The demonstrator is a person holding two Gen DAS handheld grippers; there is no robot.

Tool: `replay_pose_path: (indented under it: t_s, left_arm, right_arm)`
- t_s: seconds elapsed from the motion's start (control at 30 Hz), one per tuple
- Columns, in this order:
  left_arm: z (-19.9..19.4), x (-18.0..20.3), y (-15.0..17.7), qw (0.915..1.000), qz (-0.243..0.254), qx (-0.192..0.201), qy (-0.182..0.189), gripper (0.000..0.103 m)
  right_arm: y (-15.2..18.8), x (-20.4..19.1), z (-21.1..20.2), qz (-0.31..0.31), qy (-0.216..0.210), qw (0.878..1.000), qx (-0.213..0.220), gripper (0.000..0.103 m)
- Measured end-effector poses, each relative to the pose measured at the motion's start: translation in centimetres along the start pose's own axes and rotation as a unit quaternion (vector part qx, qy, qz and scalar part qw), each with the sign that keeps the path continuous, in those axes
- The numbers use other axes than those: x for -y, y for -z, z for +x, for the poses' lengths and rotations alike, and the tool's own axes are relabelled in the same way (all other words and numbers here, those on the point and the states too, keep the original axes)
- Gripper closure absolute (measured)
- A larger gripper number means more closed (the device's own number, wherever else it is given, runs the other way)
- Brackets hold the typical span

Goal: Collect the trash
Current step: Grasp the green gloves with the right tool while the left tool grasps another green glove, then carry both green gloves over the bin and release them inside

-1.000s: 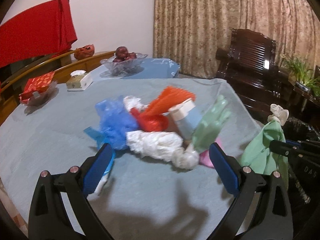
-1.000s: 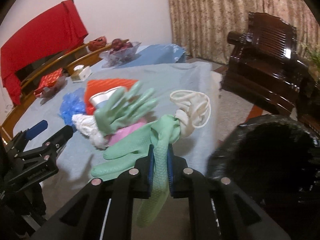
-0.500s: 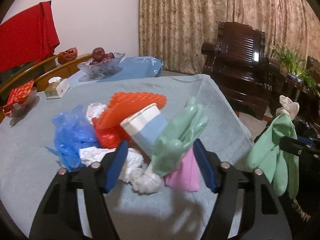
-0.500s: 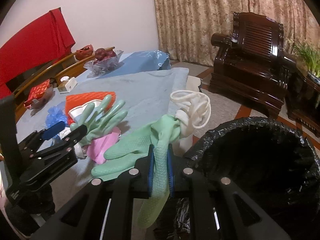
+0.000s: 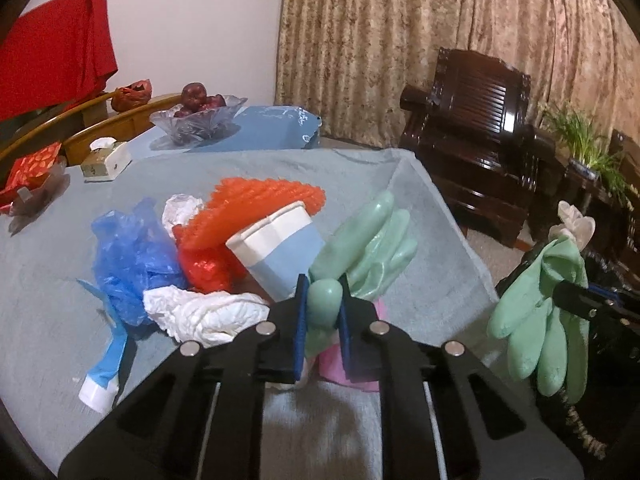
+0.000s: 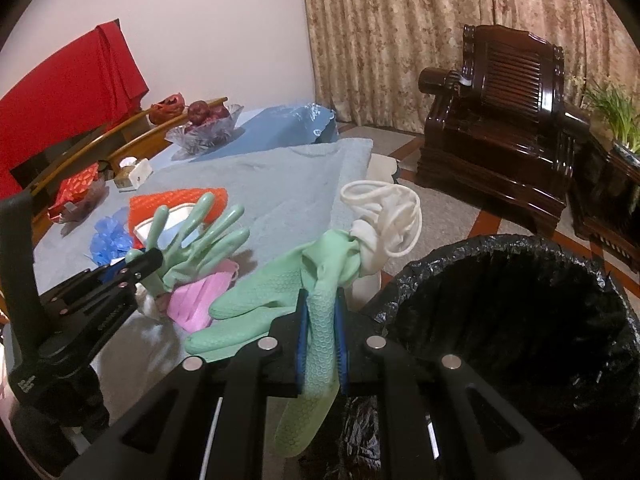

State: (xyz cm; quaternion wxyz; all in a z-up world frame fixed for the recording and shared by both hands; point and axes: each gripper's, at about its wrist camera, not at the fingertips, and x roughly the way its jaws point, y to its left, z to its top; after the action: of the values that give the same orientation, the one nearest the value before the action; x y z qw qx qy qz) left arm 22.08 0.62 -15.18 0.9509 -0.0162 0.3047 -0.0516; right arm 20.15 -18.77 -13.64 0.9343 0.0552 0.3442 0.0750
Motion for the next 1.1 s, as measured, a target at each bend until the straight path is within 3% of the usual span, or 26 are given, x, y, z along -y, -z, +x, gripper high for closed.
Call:
replay_pose_path:
  t_s: [0.53, 1.1]
  left_arm:
    - [-5.4, 2.0, -1.7, 0.9996, -0.002, 0.028, 0.011, 0.093]
    - [-8.3, 9.7, -1.9, 0.9947, 0.029, 0.032, 0.093, 0.093]
  right_arm:
    - [-0.7, 0.6, -4.3, -0.006, 0.004, 0.999, 0.033, 0.091]
    - [0.4, 6.2, -10.3, 0.016, 0.064, 0.996, 0.055, 0.091]
